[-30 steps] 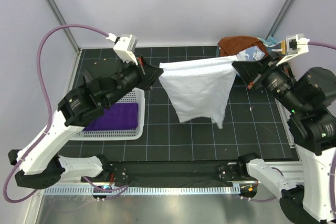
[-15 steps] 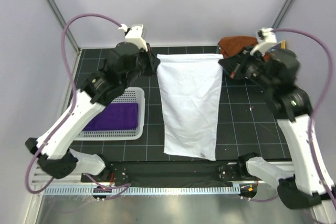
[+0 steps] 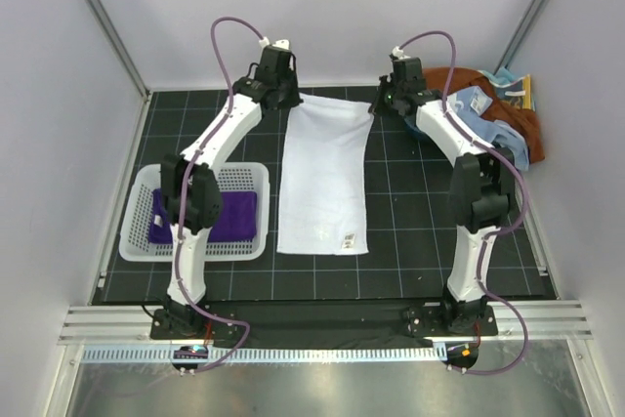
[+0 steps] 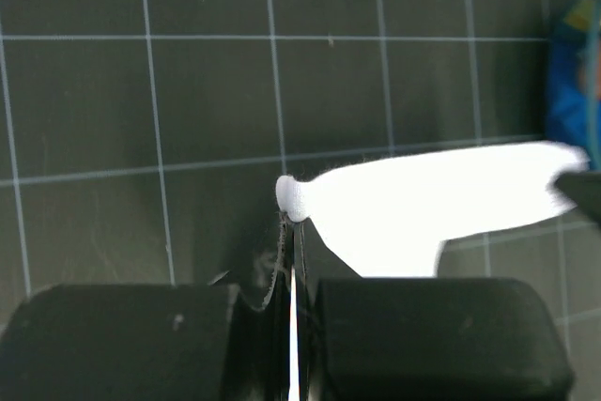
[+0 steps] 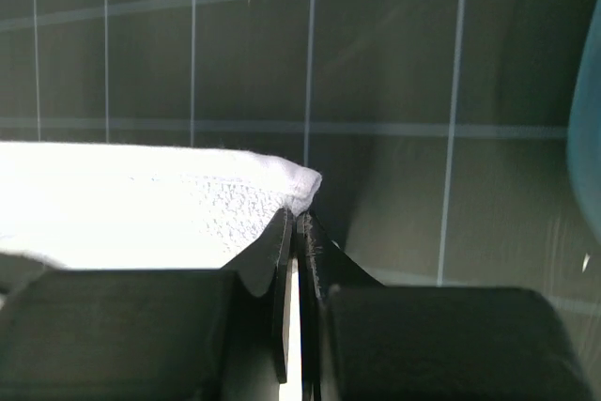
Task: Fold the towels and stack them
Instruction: Flatten out the crumpled towel, then fold the towel
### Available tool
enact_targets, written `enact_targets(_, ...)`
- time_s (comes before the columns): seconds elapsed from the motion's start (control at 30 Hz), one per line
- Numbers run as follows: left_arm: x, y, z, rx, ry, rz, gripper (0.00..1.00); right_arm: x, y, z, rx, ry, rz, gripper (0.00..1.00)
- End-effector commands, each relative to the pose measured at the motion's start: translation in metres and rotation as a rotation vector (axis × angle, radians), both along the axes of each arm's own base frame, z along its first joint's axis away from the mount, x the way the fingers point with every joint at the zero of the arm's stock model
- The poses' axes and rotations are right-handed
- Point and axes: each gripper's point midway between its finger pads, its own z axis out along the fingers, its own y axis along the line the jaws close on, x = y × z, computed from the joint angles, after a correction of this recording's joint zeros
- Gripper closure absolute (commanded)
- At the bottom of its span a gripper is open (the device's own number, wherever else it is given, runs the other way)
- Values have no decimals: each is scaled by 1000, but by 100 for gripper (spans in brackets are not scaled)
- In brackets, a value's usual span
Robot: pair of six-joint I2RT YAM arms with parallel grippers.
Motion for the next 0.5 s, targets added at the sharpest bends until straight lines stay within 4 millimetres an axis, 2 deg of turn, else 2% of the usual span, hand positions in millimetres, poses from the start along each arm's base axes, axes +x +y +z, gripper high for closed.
enact_targets(0.0, 26, -2, 38, -58, -108, -24, 100, 48, -11, 78, -5, -236, -44, 99)
enact_targets(0.07, 32, 1, 26, -41, -97, -11, 100, 60, -15, 70, -26, -233, -61, 99)
enact_targets(0.2, 35, 9, 8, -7, -76, 21, 100, 66, -19, 63, -31, -224, -71, 99)
enact_targets(0.27, 34, 13, 7, -2, -78, 31, 100, 58, -15, 54, -9, -197, -58, 99)
enact_targets(0.3, 32, 14, 1, 7, -69, 32, 100, 55, -14, 65, 8, -227, -55, 99)
enact_targets(0.33, 30, 15, 2, 10, -71, 34, 100, 47, -12, 50, 12, -193, -52, 99)
enact_targets(0.4, 24, 17, -5, 20, -52, 29, 100, 36, -12, 58, 16, -205, -50, 99)
enact_targets(0.43, 20, 16, -5, 11, -45, 18, 100, 28, -13, 47, 9, -185, -50, 99)
enact_targets(0.47, 15, 16, 3, -2, -53, 14, 100, 23, -14, 45, 10, -180, -51, 99)
